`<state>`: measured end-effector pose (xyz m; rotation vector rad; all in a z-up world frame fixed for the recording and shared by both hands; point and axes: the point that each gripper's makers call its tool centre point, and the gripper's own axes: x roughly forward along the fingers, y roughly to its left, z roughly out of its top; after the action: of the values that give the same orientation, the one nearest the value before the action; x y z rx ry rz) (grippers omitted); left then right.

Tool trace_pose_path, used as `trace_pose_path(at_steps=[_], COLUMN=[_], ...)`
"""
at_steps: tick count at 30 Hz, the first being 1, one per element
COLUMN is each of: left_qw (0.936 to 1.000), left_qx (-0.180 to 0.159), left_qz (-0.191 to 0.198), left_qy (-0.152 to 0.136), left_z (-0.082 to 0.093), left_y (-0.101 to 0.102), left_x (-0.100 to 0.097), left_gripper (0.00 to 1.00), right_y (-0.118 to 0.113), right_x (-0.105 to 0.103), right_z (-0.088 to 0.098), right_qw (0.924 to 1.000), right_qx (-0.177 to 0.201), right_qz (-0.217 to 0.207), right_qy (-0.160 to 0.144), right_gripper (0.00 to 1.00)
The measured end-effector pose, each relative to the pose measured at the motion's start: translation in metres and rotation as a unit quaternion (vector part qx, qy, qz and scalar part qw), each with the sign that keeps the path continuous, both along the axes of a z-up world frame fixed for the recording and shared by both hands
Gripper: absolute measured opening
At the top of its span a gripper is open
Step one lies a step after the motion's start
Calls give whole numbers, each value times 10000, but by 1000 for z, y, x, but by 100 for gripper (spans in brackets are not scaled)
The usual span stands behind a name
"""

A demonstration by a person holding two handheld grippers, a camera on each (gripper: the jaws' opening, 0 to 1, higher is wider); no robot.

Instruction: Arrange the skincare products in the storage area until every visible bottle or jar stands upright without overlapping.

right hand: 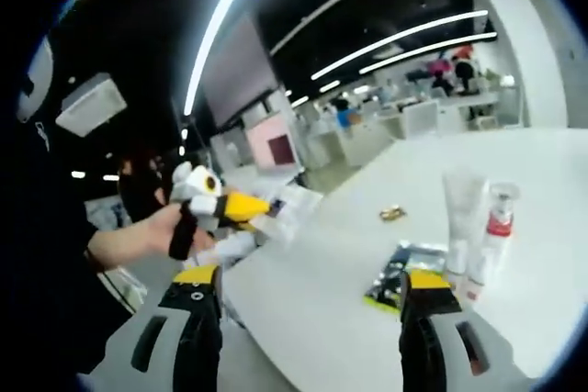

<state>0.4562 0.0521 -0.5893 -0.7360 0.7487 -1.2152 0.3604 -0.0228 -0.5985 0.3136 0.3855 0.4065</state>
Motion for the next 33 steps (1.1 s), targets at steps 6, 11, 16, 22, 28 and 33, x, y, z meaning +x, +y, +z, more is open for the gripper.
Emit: trace_pose_path(at_steps=[6, 11, 16, 22, 28, 33], left_qw=[9996, 9990, 9981, 9968, 9953, 9939], left_qx=[242, 391, 514, 688, 855, 984], left_qz=[-24, -35, -79, -55, -16, -34], left_qy=[124, 219, 316, 399, 457, 490], left_z=[-20, -33, -44, -61, -76, -85], left_y=[-5, -11, -16, -18, -18, -20], left_x=[5, 8, 9, 16, 23, 24], left_gripper=[0, 0, 0, 0, 0, 0], right_y=[-17, -27, -34, -40, -44, -45], right_x=[-13, -19, -22, -28, -33, -35], right_z=[-30, -43, -55, -71, -81, -86], right_qw=[9988, 9978, 9967, 9951, 9940, 9933], right_qx=[-219, -216, -282, -290, -337, -365], right_qz=[-190, -316, -394, -505, -549, -566], right_qy=[383, 537, 653, 805, 890, 944], right_gripper=[87, 91, 93, 93, 94, 97])
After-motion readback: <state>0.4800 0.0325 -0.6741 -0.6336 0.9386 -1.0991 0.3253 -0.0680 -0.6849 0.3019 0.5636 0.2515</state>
